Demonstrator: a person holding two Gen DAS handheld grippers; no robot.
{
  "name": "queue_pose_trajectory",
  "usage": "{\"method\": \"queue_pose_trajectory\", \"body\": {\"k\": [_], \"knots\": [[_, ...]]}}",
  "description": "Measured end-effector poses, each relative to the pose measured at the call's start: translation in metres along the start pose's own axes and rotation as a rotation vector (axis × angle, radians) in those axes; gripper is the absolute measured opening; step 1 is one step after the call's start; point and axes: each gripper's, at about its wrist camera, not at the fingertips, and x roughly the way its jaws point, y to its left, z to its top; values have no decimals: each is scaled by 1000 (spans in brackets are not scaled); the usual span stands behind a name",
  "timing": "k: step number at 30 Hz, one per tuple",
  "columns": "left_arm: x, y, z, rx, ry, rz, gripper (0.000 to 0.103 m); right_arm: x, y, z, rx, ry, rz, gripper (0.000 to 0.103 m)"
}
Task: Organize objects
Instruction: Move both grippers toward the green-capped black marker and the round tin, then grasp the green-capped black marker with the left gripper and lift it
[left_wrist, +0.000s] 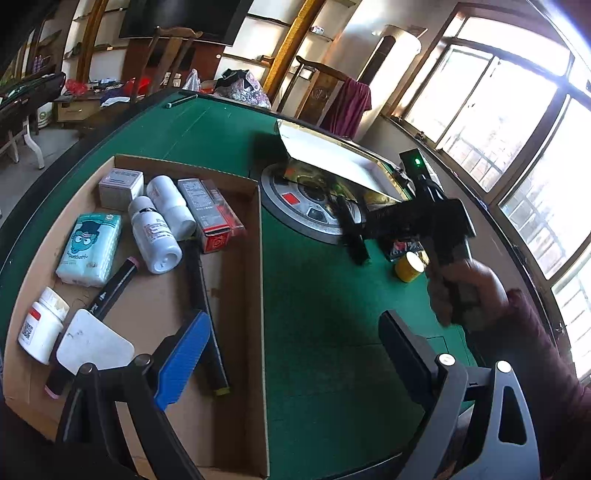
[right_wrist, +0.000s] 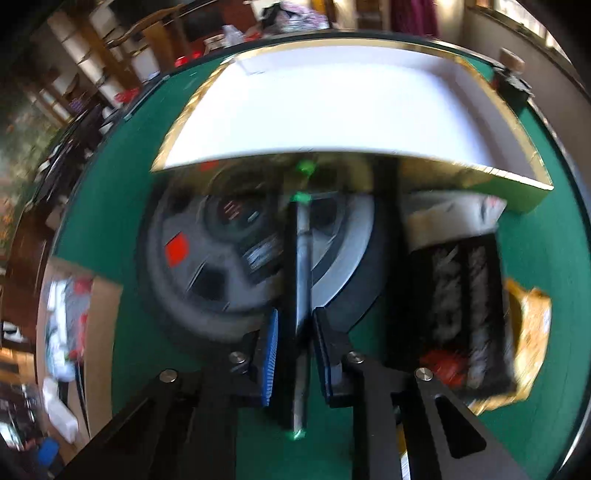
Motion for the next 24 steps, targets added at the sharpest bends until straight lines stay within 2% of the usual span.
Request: {"method": "queue_pose_trajectory", "body": {"k": [6, 8, 9, 11, 13, 14, 15, 17, 19, 23, 24], "knots": [[8, -16, -2, 38, 20, -4, 92, -11, 7, -45, -64, 46, 126, 21], [13, -22, 0, 47, 30, 0, 92, -21, -1, -58, -55, 30, 176, 26], [16, -25, 1, 51, 34, 2, 92, -29, -7, -62, -48, 4, 183, 36], [25, -35, 8, 71, 35, 15, 92, -52, -21, -64, -32, -101, 142, 48], [36, -46, 15, 98, 21, 43, 92, -87, -35, -67, -23, -273, 55, 56], [41, -51, 18, 108, 15, 58, 92, -100, -37, -71, -15, -329, 28, 68], [51, -57, 25, 120, 10, 73, 92, -117, -45, -73, 6, -421, -15, 86], [73, -65, 36, 128, 16, 90, 92, -134, -64, -70, 48, -533, -37, 103], [102, -69, 50, 129, 39, 132, 92, -137, -77, -64, 93, -559, -40, 103], [147, -73, 67, 185, 66, 268, 90, -125, -105, -57, 190, -568, 48, 103], [156, -74, 69, 201, 68, 296, 87, -119, -115, -58, 211, -565, 74, 103]]}}
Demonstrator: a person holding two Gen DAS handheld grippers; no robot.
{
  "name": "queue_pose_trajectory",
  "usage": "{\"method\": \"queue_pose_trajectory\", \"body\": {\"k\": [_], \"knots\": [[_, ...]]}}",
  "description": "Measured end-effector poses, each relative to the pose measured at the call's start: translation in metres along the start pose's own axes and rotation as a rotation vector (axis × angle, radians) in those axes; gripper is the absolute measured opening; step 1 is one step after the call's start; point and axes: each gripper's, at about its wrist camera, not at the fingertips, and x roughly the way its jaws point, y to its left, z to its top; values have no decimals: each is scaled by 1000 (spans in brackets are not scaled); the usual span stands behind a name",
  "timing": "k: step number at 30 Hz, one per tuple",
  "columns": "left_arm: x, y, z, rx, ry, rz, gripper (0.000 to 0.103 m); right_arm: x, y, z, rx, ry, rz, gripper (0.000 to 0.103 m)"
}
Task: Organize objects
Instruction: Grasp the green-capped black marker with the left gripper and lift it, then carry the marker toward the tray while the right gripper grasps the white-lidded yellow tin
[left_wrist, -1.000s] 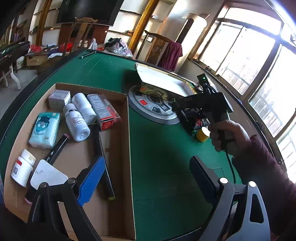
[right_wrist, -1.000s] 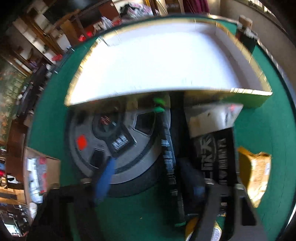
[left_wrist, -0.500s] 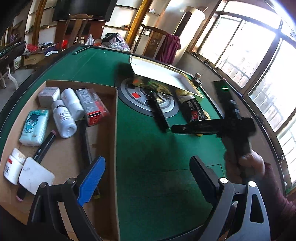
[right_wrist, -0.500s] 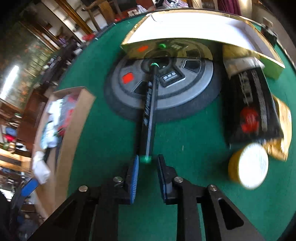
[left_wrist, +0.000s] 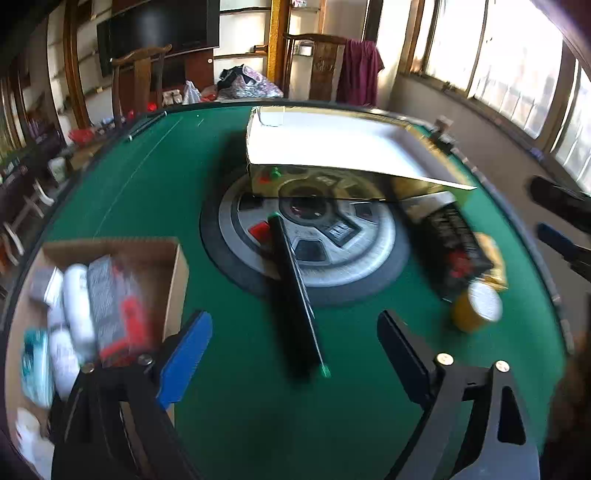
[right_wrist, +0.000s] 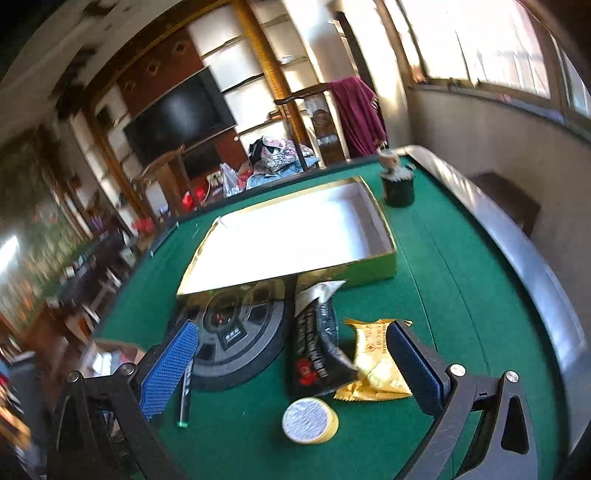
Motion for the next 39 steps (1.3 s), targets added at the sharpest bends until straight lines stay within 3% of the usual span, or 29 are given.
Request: {"method": "queue_pose_trajectory", "body": {"k": [3, 5, 6, 7, 9, 12, 19, 26, 29, 34, 39], "knots": [[25, -7, 9, 47, 22, 65, 73, 11, -11, 0, 34, 56, 18, 103], [39, -11, 11, 57, 55, 84, 53, 8, -12, -3, 57, 52, 36, 103], [48, -12, 10, 56, 84, 78, 38, 7, -11, -5, 56, 45, 41, 103], [47, -12, 8, 40, 59, 47, 22, 4, -11, -7, 50, 37, 41, 103], [45, -16, 4, 58, 65, 39, 15, 5, -8, -10, 37, 30, 33, 103], [31, -20, -3, 72, 53, -15, 14, 9, -5, -15, 24, 41, 14, 103], [-67, 8, -22, -26, -118, -168, 14, 24, -16, -25, 62, 80, -7, 103], [-144, 62, -43, -161, -257, -187, 14, 29, -30, -30, 106, 76, -77, 103], [-149, 75, -44, -214, -281, -191, 14, 29, -31, -32, 121, 82, -87, 103], [-149, 96, -58, -275, -280, -272, 14, 11, -7, -31, 25, 29, -93, 103], [-140, 108, -76, -337, -260, -361, 15, -11, 3, -49, -13, 52, -73, 103]]}}
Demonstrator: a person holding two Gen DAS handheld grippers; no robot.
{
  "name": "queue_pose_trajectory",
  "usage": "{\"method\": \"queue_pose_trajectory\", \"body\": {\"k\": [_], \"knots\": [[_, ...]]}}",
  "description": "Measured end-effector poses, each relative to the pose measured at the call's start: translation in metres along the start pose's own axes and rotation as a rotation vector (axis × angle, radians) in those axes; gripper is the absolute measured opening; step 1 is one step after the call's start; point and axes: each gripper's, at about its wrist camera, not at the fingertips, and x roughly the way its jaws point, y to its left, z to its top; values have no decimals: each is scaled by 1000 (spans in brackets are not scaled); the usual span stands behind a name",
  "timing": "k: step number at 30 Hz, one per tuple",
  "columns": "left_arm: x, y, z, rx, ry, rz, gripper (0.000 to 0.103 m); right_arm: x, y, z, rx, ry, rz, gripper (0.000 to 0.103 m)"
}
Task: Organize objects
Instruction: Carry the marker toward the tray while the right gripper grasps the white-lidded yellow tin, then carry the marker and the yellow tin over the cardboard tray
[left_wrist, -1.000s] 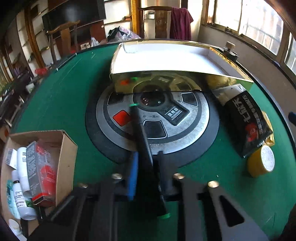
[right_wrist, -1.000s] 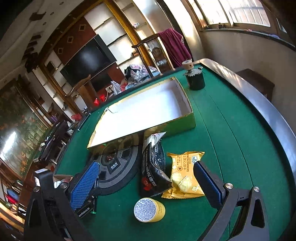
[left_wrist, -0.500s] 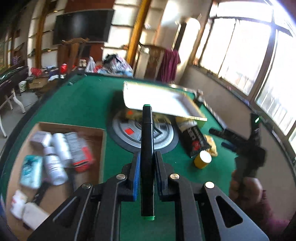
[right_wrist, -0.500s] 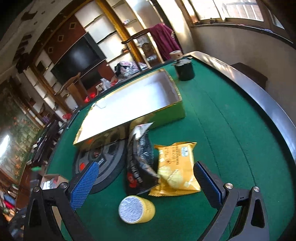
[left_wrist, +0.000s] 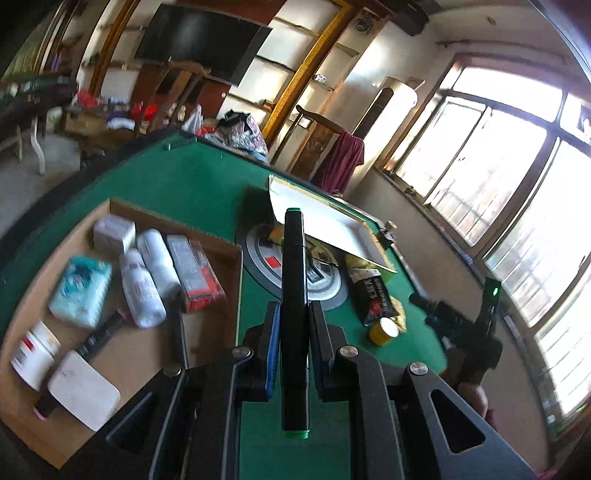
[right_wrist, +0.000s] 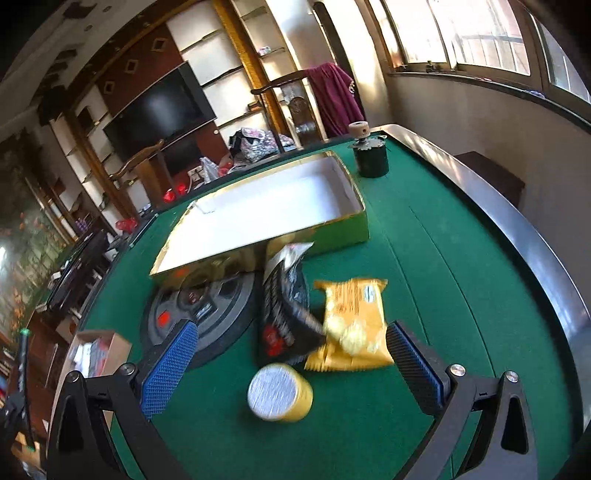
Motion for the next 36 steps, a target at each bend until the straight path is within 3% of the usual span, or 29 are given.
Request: {"method": "queue_pose_trajectory", "body": {"k": [3, 6, 10, 13, 17, 19, 21, 27, 31, 36], "knots": [[2, 11, -7, -57, 17, -47, 14, 0, 3, -10, -20, 56, 10, 103], [0, 15, -10, -38, 9, -49, 15, -2, 11, -15, -66, 67, -24, 103], [-4, 23, -8, -29, -2, -43, 15, 8, 32, -22, -168, 77, -126, 103], [-9, 34, -8, -27, -17, -12, 15, 25, 43, -26, -233, 86, -254, 103], [-18, 59, -9, -77, -33, 27, 15, 48, 43, -29, -250, 120, -298, 99], [-22, 70, -10, -98, -33, 53, 15, 56, 41, -29, -245, 138, -269, 84], [-27, 79, -12, -115, -35, 79, 15, 63, 38, -29, -219, 170, -242, 42], [-41, 94, -21, -125, -25, 147, 15, 48, 36, -33, -167, 172, -144, 43], [-50, 100, -26, -126, -16, 183, 15, 28, 41, -37, -113, 185, -14, 43], [-50, 97, -34, -110, 13, 213, 15, 18, 83, -40, -133, 214, 152, 43]]}}
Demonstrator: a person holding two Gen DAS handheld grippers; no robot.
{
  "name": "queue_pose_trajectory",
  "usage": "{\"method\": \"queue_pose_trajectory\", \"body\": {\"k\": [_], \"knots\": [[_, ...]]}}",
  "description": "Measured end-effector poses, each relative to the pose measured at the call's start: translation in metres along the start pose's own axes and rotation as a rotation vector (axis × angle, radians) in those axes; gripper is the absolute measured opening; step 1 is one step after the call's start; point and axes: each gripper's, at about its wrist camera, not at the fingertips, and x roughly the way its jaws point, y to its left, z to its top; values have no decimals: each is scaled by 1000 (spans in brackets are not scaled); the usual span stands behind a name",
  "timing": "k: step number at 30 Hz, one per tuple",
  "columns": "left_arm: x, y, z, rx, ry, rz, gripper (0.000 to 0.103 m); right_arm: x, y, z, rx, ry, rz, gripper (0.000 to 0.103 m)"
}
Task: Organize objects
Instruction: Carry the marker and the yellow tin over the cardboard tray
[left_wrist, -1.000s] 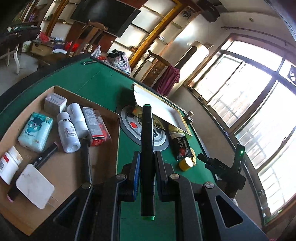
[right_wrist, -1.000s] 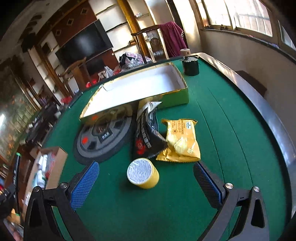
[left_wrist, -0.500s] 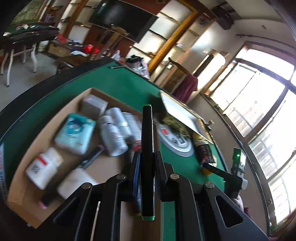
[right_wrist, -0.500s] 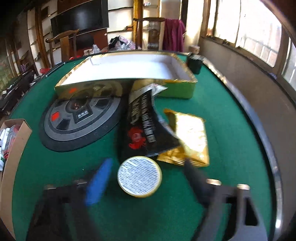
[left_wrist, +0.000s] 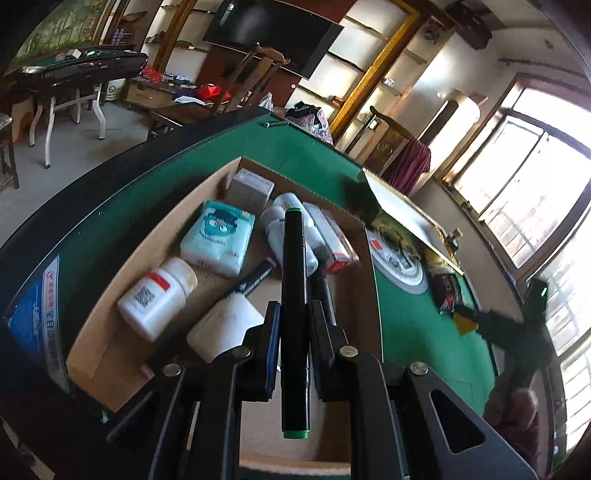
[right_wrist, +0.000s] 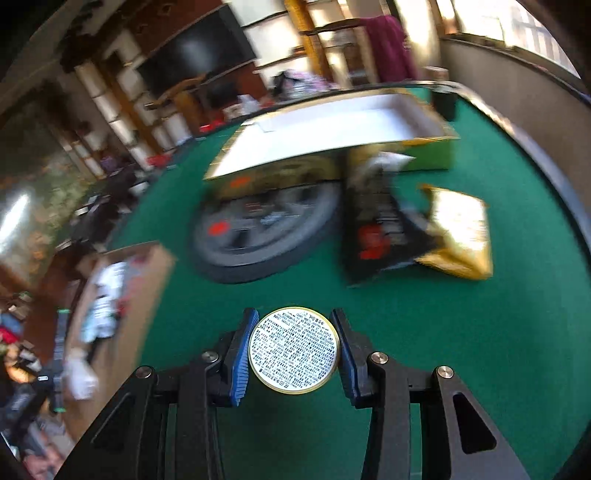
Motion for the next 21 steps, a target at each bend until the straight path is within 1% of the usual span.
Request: {"method": "queue_pose_trajectory", "body": {"k": [4, 6, 8, 10, 13, 18, 21], "knots": [[11, -12, -4, 37, 37, 14, 15, 10, 64, 3, -95, 36, 144, 44], [20, -19, -2, 57, 56, 28, 15, 18, 90, 5, -125, 54, 194, 44], [31, -22, 0, 64, 81, 58, 15, 28, 111, 6, -144, 73, 224, 44], [44, -20, 2, 49, 117, 56, 15, 35, 127, 6, -161, 87, 240, 44], [58, -18, 4, 37, 151, 64, 15, 47, 146, 2, -190, 110, 249, 44], [68, -19, 7, 43, 154, 102, 15, 67, 155, 0, -198, 147, 234, 44], [69, -16, 10, 26, 155, 96, 15, 73, 155, 0, -203, 155, 228, 44]]}}
